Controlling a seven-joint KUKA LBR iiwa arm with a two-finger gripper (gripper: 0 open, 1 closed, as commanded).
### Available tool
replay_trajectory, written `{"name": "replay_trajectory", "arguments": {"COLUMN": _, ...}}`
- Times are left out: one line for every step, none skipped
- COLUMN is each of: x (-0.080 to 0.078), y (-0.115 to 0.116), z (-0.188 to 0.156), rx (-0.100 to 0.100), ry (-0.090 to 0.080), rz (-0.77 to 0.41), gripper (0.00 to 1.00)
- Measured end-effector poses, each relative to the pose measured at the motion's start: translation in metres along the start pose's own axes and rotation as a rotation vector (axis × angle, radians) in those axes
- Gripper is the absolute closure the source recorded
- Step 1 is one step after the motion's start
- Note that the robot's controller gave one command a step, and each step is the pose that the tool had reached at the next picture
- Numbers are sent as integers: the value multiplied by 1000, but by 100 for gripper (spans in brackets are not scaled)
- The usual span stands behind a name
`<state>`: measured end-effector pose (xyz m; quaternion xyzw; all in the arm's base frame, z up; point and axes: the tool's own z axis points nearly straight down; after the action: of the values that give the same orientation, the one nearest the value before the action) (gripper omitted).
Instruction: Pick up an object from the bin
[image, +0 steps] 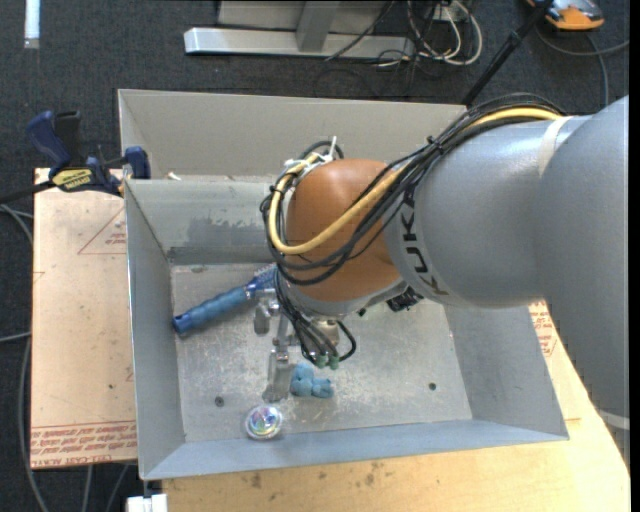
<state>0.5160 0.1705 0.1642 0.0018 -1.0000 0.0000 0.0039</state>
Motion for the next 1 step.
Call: {"name": "replay_trajectory", "arguments": {"x": -99, "y": 0, "z": 90, "rx": -2, "ry": -22, "rz": -393, "gripper": 0}}
